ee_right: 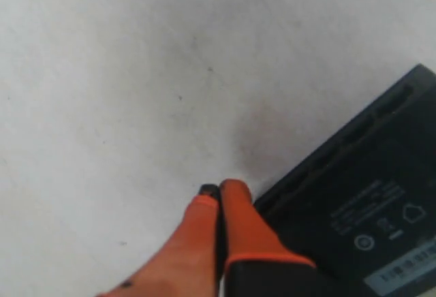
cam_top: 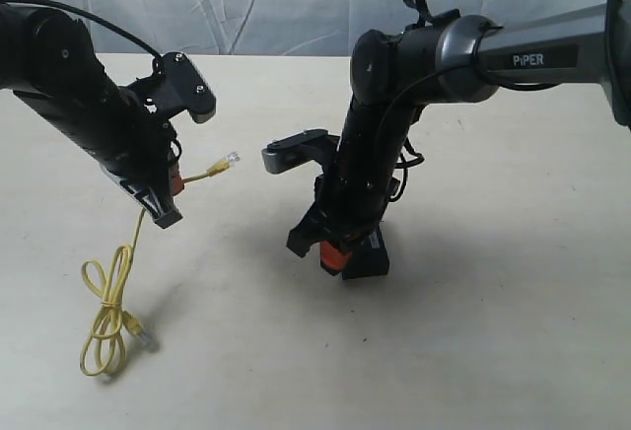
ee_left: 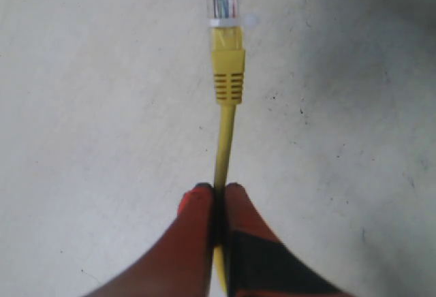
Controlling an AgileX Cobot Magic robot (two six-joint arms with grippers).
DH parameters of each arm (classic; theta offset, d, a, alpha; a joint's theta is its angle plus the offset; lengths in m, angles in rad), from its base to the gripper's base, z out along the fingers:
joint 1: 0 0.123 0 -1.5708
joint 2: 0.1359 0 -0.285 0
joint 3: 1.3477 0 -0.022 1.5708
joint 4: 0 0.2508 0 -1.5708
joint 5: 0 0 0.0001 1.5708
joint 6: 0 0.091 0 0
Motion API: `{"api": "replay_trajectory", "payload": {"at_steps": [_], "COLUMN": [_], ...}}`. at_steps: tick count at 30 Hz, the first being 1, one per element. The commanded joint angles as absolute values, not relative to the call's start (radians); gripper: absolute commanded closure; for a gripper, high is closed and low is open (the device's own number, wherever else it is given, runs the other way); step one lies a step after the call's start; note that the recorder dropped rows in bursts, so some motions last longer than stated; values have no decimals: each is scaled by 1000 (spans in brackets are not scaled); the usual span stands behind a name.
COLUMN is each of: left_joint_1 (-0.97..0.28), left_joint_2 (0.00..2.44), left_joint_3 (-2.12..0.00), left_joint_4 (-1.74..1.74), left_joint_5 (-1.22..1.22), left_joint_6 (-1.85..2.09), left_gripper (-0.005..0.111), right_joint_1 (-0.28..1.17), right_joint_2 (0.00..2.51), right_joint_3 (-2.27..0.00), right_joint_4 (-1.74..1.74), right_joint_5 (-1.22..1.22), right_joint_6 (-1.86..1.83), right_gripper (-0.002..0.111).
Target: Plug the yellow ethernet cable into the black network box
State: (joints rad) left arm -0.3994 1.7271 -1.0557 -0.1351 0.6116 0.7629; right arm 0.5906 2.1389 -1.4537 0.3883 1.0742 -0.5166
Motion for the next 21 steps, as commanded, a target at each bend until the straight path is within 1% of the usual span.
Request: {"api": "replay_trajectory", "payload": {"at_steps": [1, 4, 7, 14, 18, 21], "left_joint_1": [-399, -399, -399, -402, -411, -451], "left_joint_2": [1726, 1726, 1726, 1726, 1728, 1739], "left_joint_3": [-1050, -1050, -1050, -1050, -1050, -1050], "left_joint_4": [-142, -144, -164, -213, -374, -363], "left_joint_5": [608, 608, 621, 734, 768, 752], "left_joint_6": [759, 759, 759, 810, 953, 977], "left_gripper": [107, 107, 107, 107, 107, 107], "right_joint_1": [592, 589, 553, 343, 253, 204], "right_joint_2": [2100, 2044, 1987, 1903, 1881, 1883], "right_joint_3": [-1451, -1451, -1451, -1439, -1327, -1209], "right_joint_4": [387, 392, 417, 562, 678, 802], "right_joint_5": [1065, 1065, 1068, 1083, 1007, 935], "right_joint_6": [-517, -517, -517, -535, -626, -741], "right_gripper": [109, 109, 109, 109, 109, 109]}}
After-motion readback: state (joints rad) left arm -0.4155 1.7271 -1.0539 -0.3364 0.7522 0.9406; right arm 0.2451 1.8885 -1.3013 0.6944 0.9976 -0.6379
